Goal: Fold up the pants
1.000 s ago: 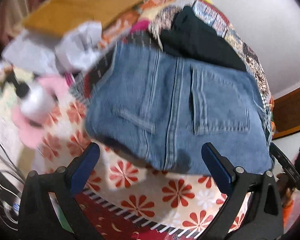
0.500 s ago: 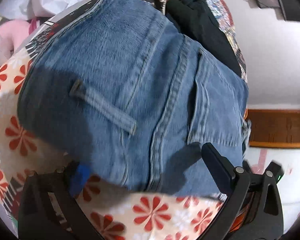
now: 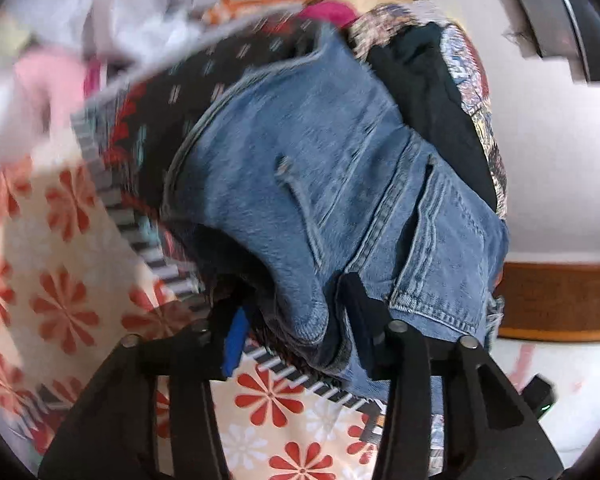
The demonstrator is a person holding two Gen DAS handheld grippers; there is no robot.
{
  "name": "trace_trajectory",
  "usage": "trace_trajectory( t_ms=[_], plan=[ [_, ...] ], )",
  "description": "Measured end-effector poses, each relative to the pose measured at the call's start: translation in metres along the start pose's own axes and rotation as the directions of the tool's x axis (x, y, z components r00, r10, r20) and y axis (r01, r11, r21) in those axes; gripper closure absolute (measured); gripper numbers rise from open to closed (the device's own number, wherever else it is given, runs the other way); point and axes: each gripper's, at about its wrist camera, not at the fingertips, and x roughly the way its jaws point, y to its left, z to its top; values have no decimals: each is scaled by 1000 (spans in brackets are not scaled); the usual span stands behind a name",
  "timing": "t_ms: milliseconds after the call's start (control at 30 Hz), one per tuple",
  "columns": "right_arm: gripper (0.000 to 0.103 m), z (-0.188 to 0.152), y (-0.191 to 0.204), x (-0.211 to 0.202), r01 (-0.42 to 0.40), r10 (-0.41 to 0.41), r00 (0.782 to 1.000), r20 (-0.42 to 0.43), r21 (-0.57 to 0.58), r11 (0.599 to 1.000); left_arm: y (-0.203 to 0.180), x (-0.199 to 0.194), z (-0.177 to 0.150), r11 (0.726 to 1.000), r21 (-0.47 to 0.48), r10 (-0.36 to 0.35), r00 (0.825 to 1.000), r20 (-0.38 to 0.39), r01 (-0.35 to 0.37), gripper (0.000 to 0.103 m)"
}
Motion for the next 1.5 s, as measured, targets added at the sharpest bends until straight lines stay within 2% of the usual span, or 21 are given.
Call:
trace_trajectory(
  t_ms=[33,67,133,200,300,367,400,433,467,533,600,700,767,833,933,1033,1100,1200,1333,1400,1500],
  plan=[
    [13,0,0,0,0,0,1000,1,0,1000,4,6,0,999,-22,-39,999,-32,38,48],
    [13,0,0,0,-2,2,1000,1,0,1000,9,11,-4,993,-50,-114,990,-76,111,47],
    [13,0,-1,0,-5,5,1000,2,2,1000,7,16,-10,987,-49,-160,983,-92,156,40],
    [11,1,0,1,-6,6,1000,-1,1,1000,-3,19,-9,992,-1,-126,988,-94,127,39],
    [9,3,3,3,0,0,1000,-11,-17,1000,-15,29,5,996,23,-87,993,-84,89,39],
    [9,2,5,4,11,-12,1000,-12,-28,1000,-21,32,13,997,40,-71,996,-54,73,39],
    [9,2,5,4,10,-11,1000,-11,-31,999,-24,33,15,997,54,-54,998,-33,56,43],
    [9,2,5,3,6,-6,1000,-9,-29,1000,-26,31,14,997,69,-25,1000,-8,25,56],
    [9,2,3,3,0,0,1000,-6,-26,1000,-31,30,13,996,93,16,1000,25,-18,60],
    [9,2,1,2,-13,13,1000,-3,-19,1000,-41,29,10,988,146,51,997,59,-59,71],
    [9,3,1,2,-15,15,1000,-3,-17,1000,-56,22,5,967,222,102,987,123,-128,80],
    [10,3,1,1,-7,7,1000,-3,-20,1000,-87,9,-8,909,329,178,952,248,-255,85],
    [11,3,-1,-4,-9,9,1000,6,-7,1000,-104,-8,-16,878,365,192,926,324,-310,87],
    [11,0,-7,-13,-21,21,1000,19,24,999,-114,-29,-24,864,387,171,910,377,-322,87],
    [11,-8,-16,-31,-1,-1,999,48,46,999,-128,-67,-38,828,439,126,879,460,-349,87],
    [11,-24,-39,-55,31,-40,995,87,106,994,-166,-90,-61,759,508,78,832,550,-407,88],
    [11,-35,-54,-69,52,-69,992,105,152,987,-194,-93,-62,731,533,51,813,580,-426,88],
    [11,-56,-81,-85,121,-151,982,111,233,965,-222,-101,-73,726,556,14,817,577,-406,88],
    [11,-81,-118,-85,216,-251,966,65,338,916,-259,-102,-96,672,616,-40,811,584,-411,88],
    [11,-91,-131,-74,210,-238,971,29,370,905,-283,-98,-109,643,652,-70,816,573,-402,88],
    [12,-103,-144,-62,102,-135,990,42,455,885,-313,-86,-129,594,695,-105,818,565,-404,88]
  ],
)
